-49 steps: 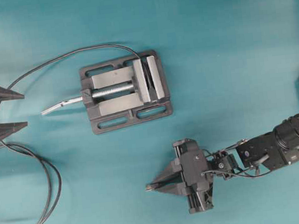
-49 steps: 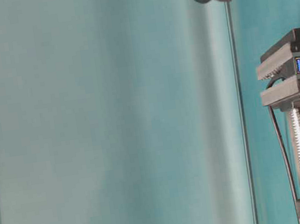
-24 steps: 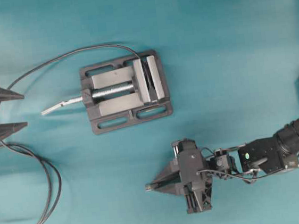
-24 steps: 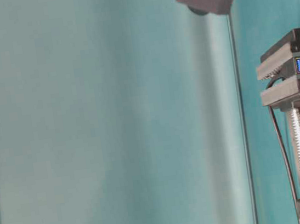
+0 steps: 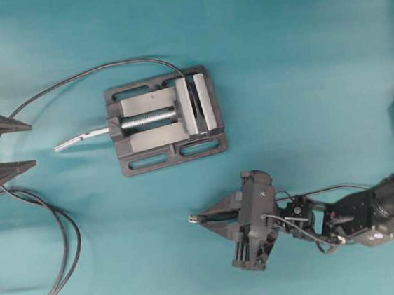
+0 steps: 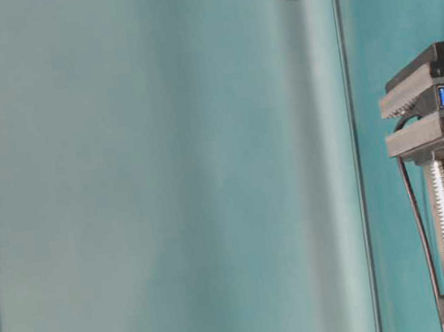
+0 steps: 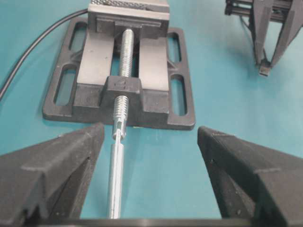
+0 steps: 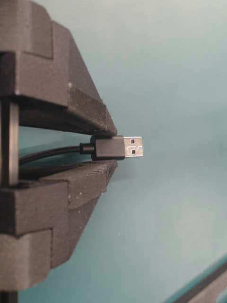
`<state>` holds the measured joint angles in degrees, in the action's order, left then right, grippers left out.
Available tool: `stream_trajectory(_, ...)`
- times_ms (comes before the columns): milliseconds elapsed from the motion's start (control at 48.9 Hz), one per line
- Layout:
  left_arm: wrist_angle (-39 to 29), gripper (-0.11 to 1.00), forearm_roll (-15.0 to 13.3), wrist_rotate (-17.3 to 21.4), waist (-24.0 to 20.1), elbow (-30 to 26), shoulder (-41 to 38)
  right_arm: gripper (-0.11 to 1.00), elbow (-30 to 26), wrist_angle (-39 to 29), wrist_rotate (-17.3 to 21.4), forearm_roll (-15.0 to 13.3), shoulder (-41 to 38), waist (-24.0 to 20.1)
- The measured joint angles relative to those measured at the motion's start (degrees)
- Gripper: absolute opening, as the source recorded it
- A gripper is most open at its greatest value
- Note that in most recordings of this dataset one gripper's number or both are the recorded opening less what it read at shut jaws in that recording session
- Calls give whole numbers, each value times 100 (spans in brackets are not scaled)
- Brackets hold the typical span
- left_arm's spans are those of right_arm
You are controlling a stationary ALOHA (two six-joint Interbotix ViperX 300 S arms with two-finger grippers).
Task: Insert the USB cable into the fixed female connector.
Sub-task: 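Swing the right gripper with the plug toward the vise's blue port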
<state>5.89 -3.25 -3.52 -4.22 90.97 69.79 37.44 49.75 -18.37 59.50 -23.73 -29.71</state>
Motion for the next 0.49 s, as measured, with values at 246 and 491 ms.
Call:
stream_trajectory(246, 0, 94, -9, 9, 0, 0, 0, 20, -466, 220, -809, 1441, -97, -105)
stream_trajectory(491, 0, 94, -9, 9, 0, 9, 0, 20, -993, 905, -1775, 3050, -308, -255)
